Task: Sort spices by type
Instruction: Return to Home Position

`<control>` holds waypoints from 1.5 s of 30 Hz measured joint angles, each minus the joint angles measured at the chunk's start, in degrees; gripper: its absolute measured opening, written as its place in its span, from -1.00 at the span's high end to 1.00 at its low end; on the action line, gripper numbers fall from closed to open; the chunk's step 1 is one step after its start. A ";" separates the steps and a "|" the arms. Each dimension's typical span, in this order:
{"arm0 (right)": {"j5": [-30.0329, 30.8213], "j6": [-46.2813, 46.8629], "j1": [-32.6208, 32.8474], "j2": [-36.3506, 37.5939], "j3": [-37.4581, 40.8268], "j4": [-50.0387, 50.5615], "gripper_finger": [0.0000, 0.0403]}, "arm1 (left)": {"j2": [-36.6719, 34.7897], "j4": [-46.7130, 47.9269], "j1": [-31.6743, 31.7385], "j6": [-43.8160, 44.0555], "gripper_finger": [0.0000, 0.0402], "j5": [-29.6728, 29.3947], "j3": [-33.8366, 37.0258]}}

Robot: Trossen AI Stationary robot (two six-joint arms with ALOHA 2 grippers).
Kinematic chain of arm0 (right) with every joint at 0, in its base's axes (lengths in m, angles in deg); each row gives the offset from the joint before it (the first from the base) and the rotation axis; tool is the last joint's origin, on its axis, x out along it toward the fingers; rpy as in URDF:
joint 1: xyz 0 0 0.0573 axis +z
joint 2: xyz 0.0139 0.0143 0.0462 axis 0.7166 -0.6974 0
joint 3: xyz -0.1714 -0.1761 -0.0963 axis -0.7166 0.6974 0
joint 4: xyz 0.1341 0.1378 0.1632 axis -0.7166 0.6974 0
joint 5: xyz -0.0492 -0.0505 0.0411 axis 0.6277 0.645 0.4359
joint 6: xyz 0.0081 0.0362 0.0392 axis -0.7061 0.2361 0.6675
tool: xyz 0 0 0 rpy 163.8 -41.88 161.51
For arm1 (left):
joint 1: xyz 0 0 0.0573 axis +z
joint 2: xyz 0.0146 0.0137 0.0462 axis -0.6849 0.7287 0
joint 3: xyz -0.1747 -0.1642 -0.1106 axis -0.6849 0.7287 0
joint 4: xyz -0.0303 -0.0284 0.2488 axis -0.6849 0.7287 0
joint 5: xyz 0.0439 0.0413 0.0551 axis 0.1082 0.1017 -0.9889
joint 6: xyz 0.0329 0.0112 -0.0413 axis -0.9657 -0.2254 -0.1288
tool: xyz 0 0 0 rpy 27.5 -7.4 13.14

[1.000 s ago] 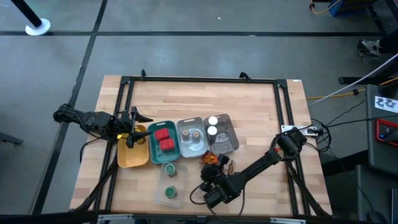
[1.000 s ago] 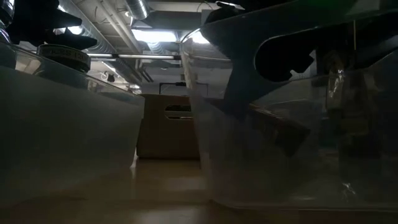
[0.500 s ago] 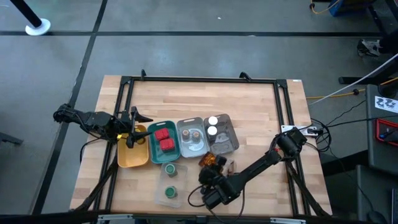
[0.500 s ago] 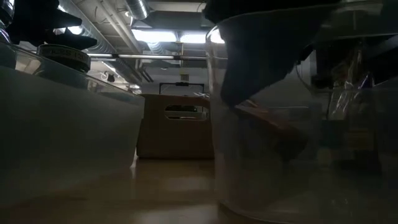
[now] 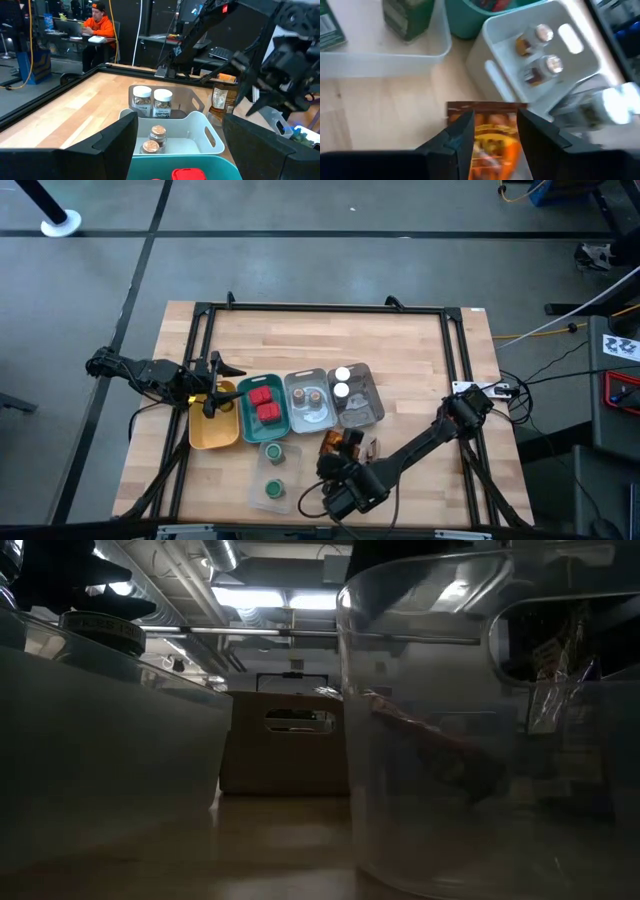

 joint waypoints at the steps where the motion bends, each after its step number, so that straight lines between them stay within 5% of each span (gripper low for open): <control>1: 0.44 -0.46 -0.01 0.00 -1.27 1.46 0.26 | 0.00 0.00 0.00 0.00 -0.36 0.00 0.00; 12: 1.07 -7.41 -0.05 0.07 -17.41 24.59 0.26 | -0.03 -0.55 0.01 -4.08 -0.36 0.00 0.00; 16: -0.58 -17.63 -0.07 3.44 -19.39 23.41 0.26 | -0.09 -0.72 0.00 -5.55 -0.36 0.00 0.00; 27: 2.48 -22.20 0.75 20.72 -17.60 24.02 0.26 | -0.37 -0.15 0.02 -7.00 -0.36 0.00 0.02; 33: 7.97 -19.13 1.89 33.16 -5.92 23.96 0.26 | -0.39 -4.79 0.00 -6.09 -0.36 0.55 2.35; 38: 12.24 -11.18 1.81 46.93 12.40 21.10 0.26 | -0.43 -15.68 0.00 -8.96 -0.36 0.90 8.69; 45: 11.32 -10.51 1.79 71.16 43.83 -2.28 0.26 | -0.50 -19.27 0.48 -9.12 -0.36 0.88 10.95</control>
